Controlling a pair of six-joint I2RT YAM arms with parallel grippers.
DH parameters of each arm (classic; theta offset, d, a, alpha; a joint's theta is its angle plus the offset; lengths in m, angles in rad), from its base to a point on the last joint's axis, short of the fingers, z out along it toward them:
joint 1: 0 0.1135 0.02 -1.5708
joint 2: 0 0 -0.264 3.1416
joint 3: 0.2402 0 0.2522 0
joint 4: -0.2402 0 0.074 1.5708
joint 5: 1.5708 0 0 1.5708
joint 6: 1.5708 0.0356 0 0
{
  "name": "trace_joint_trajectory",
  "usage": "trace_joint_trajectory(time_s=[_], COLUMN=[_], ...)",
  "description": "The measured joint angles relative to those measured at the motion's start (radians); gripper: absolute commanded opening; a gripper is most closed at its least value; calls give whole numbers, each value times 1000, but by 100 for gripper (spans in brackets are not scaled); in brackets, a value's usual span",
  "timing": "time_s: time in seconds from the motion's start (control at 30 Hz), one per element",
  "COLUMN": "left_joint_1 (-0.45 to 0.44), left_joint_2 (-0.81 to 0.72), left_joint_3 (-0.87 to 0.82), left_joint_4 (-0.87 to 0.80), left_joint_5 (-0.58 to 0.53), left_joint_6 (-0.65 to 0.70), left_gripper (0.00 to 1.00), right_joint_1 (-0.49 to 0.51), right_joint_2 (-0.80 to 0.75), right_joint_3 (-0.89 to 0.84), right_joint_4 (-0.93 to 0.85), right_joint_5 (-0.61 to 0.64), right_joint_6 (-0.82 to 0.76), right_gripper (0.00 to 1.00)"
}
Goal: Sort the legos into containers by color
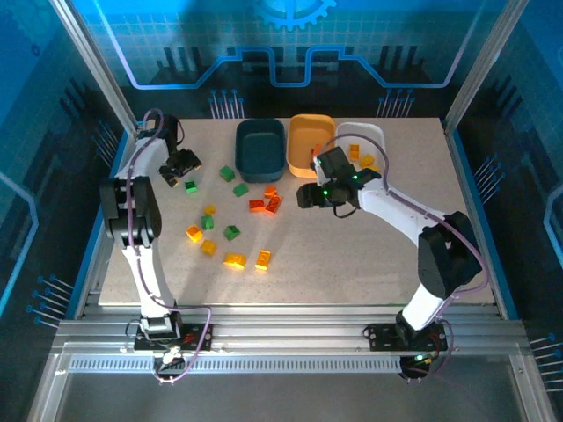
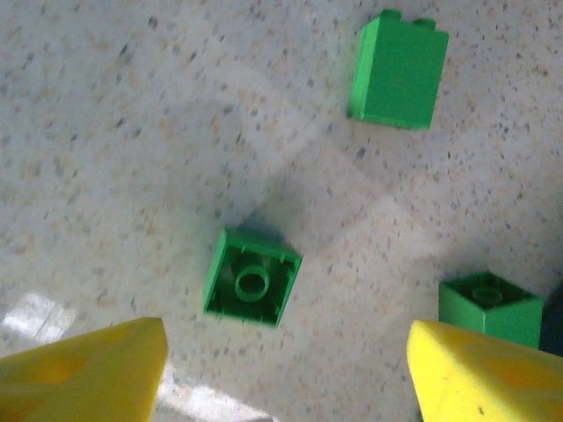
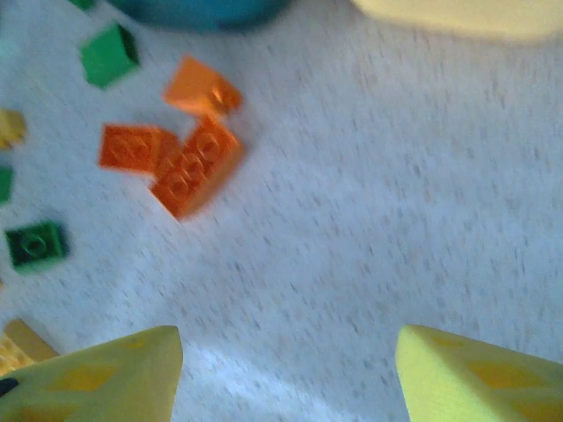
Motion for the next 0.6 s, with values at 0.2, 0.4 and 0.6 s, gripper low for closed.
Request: trace_joint_trajectory(time_s=[0.2, 0.4, 0.6], left_joint_1=[0, -2, -9], left_joint_2=[64, 116, 156], left_joint_3=[50, 89, 114], left_joint_4=[-60, -84, -92], left_joint_5=[-27, -26, -27], left_joint_6=[83, 136, 173], left_gripper=[66, 60, 57], right_joint_1=[-10, -48, -51], right_joint_2=[-97, -165, -170], right_joint_3=[-69, -87, -116], right_joint_4=[0, 2, 0], right_joint_5=[-3, -3, -3], right_joint_6=[-1, -8, -8], right_gripper=[67, 68, 68])
